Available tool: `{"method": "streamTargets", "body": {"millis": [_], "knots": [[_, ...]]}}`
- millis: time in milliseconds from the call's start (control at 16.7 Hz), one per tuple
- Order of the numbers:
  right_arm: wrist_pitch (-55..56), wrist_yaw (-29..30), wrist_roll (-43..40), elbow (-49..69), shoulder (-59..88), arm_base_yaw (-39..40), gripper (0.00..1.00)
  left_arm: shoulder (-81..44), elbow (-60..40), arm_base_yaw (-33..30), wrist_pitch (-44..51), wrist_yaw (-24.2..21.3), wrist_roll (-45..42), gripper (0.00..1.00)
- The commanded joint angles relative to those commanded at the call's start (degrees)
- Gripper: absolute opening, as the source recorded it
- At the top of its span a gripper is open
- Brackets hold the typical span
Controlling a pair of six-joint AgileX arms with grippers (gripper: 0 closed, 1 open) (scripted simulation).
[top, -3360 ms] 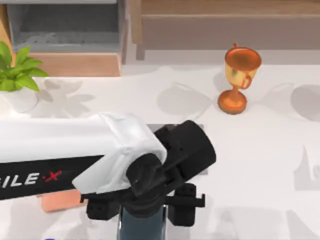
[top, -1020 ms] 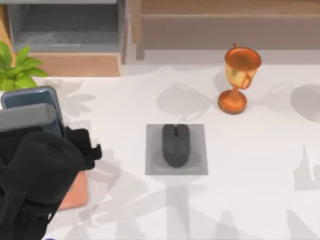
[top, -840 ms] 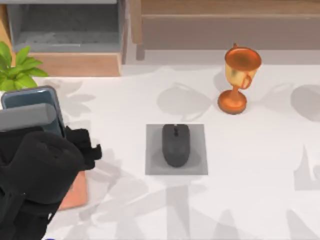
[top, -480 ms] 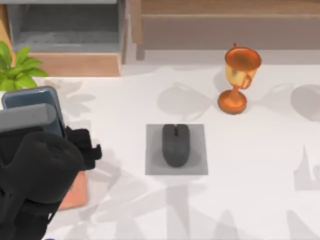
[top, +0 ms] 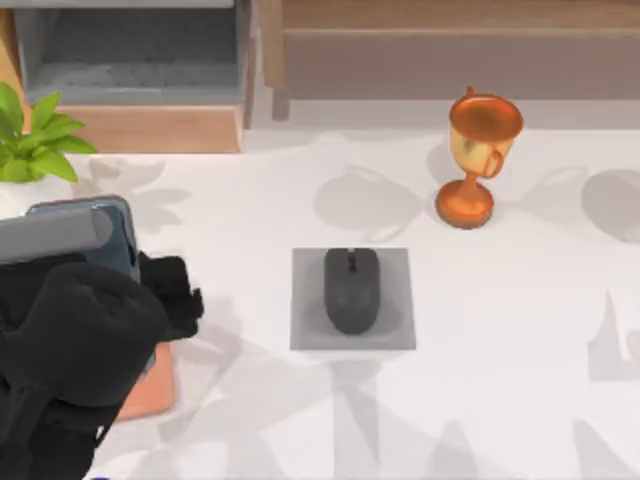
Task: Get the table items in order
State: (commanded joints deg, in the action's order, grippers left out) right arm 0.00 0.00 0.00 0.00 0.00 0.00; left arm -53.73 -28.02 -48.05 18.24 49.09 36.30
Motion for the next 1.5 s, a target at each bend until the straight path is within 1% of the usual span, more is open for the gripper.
{"method": "streamTargets", "body": {"millis": [480,840,1020,1320,1500], "knots": [[0.0,0.0,0.0,0.0,0.0,0.0,1.0,0.3,0.0,-0.7,0.9,0.4,0.8,1.0],[0.0,0.0,0.0,0.0,0.0,0.0,1.0,3.1,-0.2,-6.9,10.0,4.6,8.5,1.0],[0.0,0.0,0.0,0.0,0.0,0.0,1.0,4.0,-0.2,-8.6,12.6,5.8,10.7,1.0],[0.0,0.0,0.0,0.0,0.0,0.0,1.0,4.4,-0.1,-8.1,12.2,5.0,10.0,1.0],[0.0,0.0,0.0,0.0,0.0,0.0,1.0,8.9,0.5,-4.8,10.1,0.6,5.1,1.0]]}}
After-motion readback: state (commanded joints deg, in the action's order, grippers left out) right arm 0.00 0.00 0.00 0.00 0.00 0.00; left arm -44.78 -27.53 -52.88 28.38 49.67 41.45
